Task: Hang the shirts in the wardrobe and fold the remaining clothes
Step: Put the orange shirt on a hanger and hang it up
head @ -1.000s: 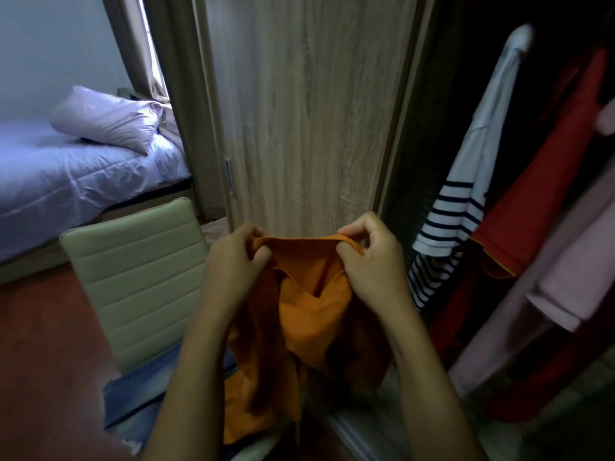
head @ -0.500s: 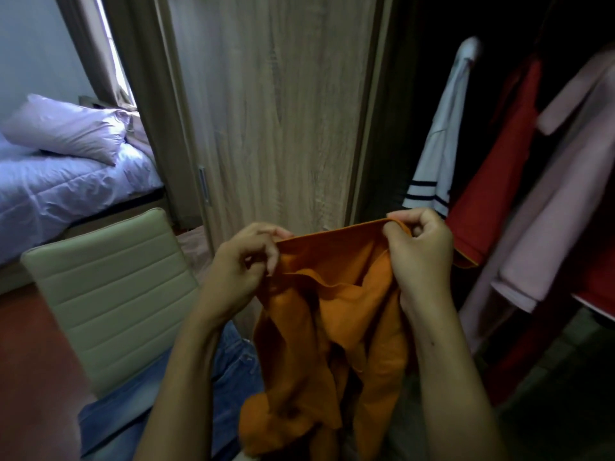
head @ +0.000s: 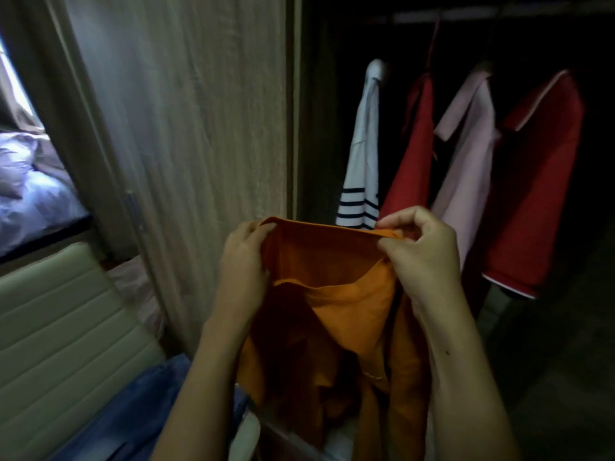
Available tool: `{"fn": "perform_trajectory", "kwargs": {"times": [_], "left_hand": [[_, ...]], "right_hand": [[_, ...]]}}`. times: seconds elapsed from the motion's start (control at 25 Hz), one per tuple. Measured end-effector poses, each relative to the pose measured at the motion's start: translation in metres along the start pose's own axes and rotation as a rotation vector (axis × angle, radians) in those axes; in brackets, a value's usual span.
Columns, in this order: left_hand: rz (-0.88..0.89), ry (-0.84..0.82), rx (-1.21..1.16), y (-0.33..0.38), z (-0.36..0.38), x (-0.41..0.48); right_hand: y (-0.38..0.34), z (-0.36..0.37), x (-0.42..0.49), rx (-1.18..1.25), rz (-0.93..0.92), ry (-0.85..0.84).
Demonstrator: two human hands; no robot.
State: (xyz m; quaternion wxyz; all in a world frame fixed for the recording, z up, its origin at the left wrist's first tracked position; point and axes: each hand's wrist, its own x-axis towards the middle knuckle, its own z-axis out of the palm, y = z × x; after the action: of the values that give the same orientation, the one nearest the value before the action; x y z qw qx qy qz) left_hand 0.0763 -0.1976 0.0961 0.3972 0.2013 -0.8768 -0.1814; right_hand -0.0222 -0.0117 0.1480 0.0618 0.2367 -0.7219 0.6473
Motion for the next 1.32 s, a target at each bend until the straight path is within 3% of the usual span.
{"fn": "perform_trajectory", "kwargs": {"times": [0.2,0.36,0.48,0.64,0.8,0.88,1.0,1.08,1.16,1.32], "left_hand": [[-0.025,0.054,-0.117,0.034,0.023,0.009],[0.159,0.010,-0.080,0.074,0.023,0.032],[0.174,-0.029,-0.105,0.102,0.009,0.048],[0.272,-0.075,-0.103,0.137,0.001,0.067],[0.316,-0.102,-0.080,0.169,-0.001,0.083],[0.331,-0.086,-0.061,0.179,-0.003,0.091],[0.372,-0.056,-0.051,0.198,-0.001,0.101],[0.369,-0.048,-0.071,0.211,0.003,0.105],[0.377,-0.039,-0.085,0.220,0.008,0.107],[0.381,-0.032,-0.129,0.236,0.020,0.109]], "right_hand": [[0.000,-0.043,0.003,-0.079,-0.035,0.102],[0.002,-0.074,0.000,-0.182,0.007,0.187],[0.005,-0.092,-0.006,-0.267,0.075,0.188],[0.008,-0.108,-0.003,-0.111,0.110,0.213],[-0.003,-0.125,0.015,-0.077,0.038,0.136],[-0.006,-0.132,0.032,-0.086,-0.035,0.276],[-0.013,-0.157,0.060,-0.156,-0.140,0.694],[-0.018,-0.180,0.075,-0.269,-0.169,0.854],[-0.014,-0.204,0.099,-0.356,-0.090,0.865],[0.005,-0.243,0.158,-0.375,0.241,0.722]]}}
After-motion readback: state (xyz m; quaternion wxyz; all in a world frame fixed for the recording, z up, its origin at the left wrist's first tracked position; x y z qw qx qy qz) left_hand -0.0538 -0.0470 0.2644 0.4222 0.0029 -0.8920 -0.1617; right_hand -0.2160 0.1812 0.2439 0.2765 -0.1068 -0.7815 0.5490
